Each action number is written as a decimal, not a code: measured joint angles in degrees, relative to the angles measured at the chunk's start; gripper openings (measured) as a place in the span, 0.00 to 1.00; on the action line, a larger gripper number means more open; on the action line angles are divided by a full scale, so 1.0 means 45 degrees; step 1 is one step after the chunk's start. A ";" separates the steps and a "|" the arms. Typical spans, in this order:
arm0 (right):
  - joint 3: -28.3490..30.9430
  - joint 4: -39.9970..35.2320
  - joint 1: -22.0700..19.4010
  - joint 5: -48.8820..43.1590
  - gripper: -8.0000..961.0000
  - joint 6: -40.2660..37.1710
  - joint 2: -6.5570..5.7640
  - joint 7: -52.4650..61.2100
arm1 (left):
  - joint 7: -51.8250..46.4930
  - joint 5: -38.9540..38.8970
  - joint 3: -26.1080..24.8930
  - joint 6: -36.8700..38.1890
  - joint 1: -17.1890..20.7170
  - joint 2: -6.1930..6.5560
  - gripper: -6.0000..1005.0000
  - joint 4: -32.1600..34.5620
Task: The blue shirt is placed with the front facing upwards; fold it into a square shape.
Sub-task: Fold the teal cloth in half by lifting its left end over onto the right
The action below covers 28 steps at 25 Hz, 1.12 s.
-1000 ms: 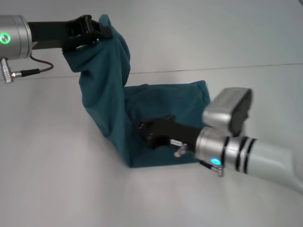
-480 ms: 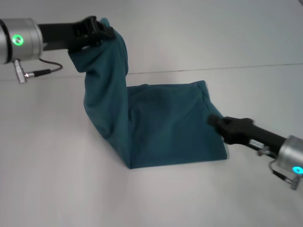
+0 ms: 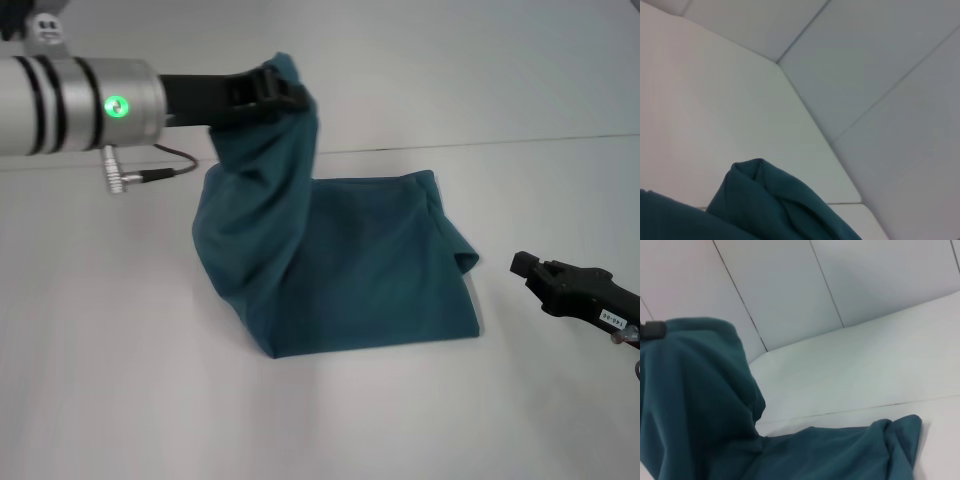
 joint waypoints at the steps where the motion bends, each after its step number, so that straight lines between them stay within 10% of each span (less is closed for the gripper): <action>1: 0.0001 -0.0002 -0.0014 -0.0007 0.02 0.0029 0.0001 -0.0002 | 0.0011 0.0042 0.0097 -0.0133 -0.0079 -0.0052 0.04 -0.0068; 28: -0.0107 0.0013 -0.0220 -0.0090 0.02 0.0114 0.0003 -0.0059 | -0.0233 -0.0087 0.3190 -0.3560 -0.1869 -0.0226 0.04 -0.3049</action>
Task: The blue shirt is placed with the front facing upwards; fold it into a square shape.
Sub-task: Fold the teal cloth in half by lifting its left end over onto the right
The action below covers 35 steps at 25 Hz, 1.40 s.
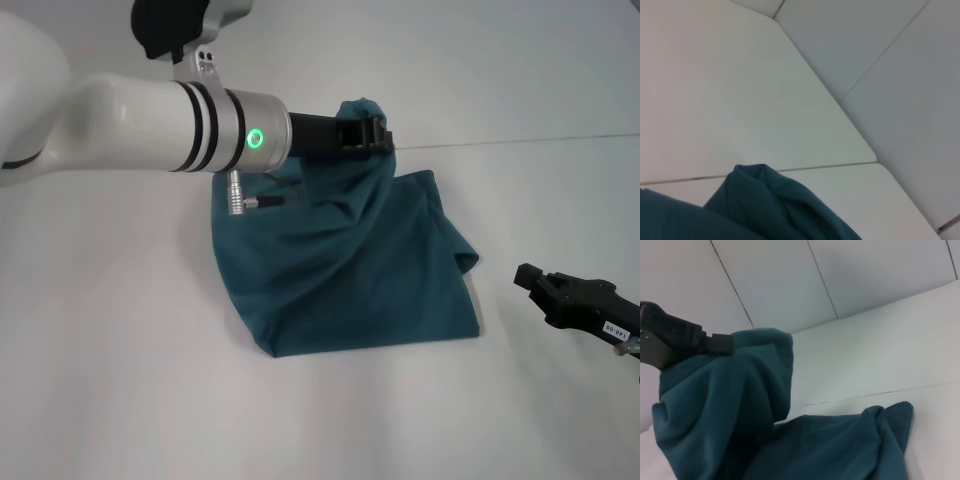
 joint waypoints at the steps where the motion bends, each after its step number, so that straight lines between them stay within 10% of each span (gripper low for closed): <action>1: -0.0002 0.0006 -0.0003 0.0000 0.02 0.0000 0.0000 -0.0001 | 0.0000 -0.0032 0.0062 -0.0004 -0.0044 -0.0005 0.04 0.0000; 29: -0.0064 0.0100 0.0013 -0.0020 0.02 0.0154 0.0000 -0.0002 | 0.0840 -0.1992 0.0708 -0.0751 -0.0270 0.0008 0.05 -0.0456; 35: -0.0082 0.0125 0.0043 -0.0039 0.02 0.0256 0.0000 0.0001 | 0.0930 -0.2235 0.0746 -0.0759 -0.0203 -0.0010 0.27 -0.0379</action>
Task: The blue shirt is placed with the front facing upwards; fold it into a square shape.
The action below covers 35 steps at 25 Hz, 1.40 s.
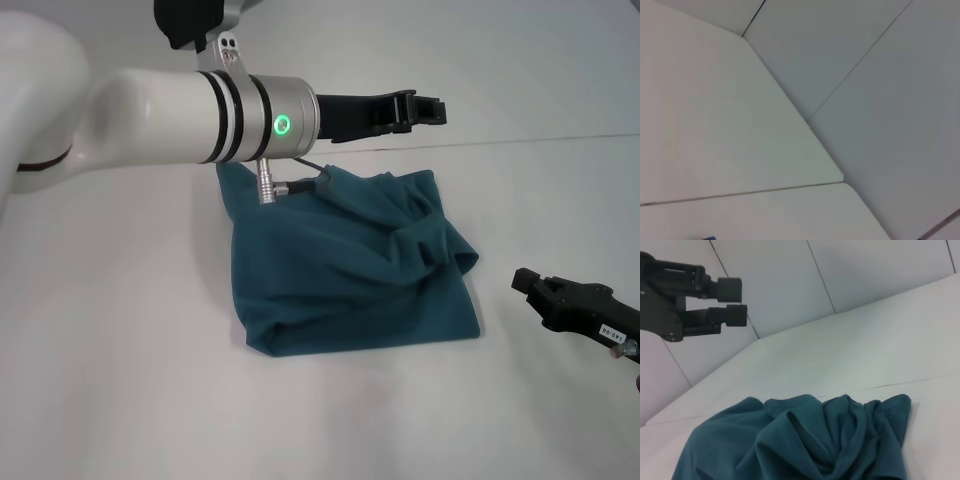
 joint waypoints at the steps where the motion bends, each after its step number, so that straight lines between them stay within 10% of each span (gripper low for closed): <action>1: -0.0005 0.0000 0.0002 0.0000 0.02 0.0011 0.0000 0.0012 | 0.0001 -0.0070 -0.0001 0.0050 0.0051 0.0013 0.31 0.0030; 11: -0.0189 -0.0047 0.0066 -0.0018 0.02 0.0062 -0.0016 0.0609 | 0.0012 -0.0220 -0.0424 0.1269 0.0970 0.0125 0.64 0.1058; 23: -0.0935 -0.3932 0.0709 -0.2503 0.11 -0.2956 -0.0841 0.9118 | 0.0567 -0.0171 -0.5350 0.7394 0.3522 0.0666 0.94 0.2654; 31: -0.1163 -0.4980 0.2888 -0.4172 0.48 -0.5413 -0.2440 1.3864 | 0.1560 -0.0144 -0.7663 0.9648 0.4661 0.0724 0.94 0.2687; 35: -0.1346 -0.5426 0.4240 -0.6328 0.64 -0.4934 -0.2469 1.5482 | 0.1924 -0.0107 -0.8008 1.0299 0.5063 0.0730 0.94 0.2755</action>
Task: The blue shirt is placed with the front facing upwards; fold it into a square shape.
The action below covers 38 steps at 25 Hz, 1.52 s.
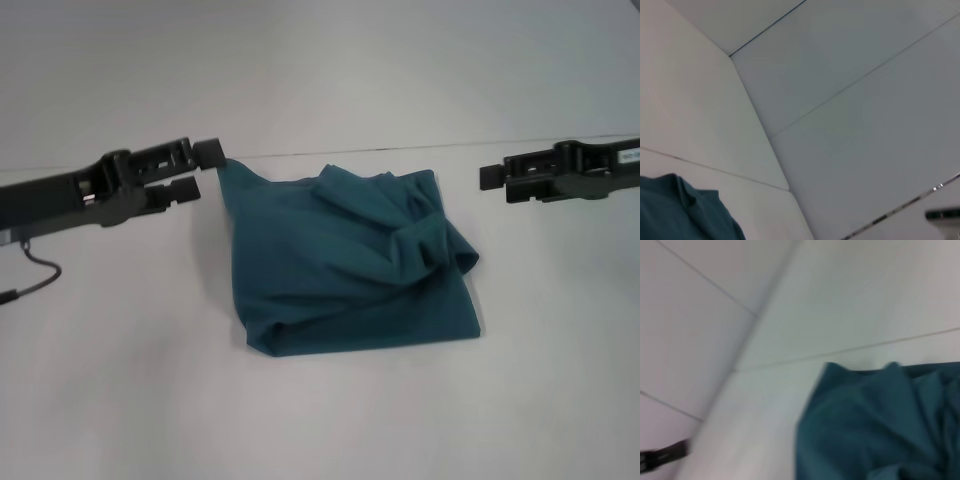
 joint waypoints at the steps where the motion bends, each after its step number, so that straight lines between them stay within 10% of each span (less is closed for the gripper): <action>1: -0.0085 -0.0104 0.0316 -0.0530 0.67 0.0201 0.0093 0.0216 | 0.0108 0.0027 -0.0033 0.0218 0.0094 0.0000 0.94 0.0036; 13: -0.1852 -0.0222 0.2457 -0.3353 0.74 0.2442 0.0875 0.1930 | 0.0673 0.1625 -0.0503 0.1164 0.0646 -0.0089 0.94 0.0248; 38: -0.3922 0.0269 0.2985 -0.3965 0.74 0.4056 0.1230 0.3261 | 0.1781 0.3353 -0.1330 0.1333 0.1068 -0.0138 0.94 0.0533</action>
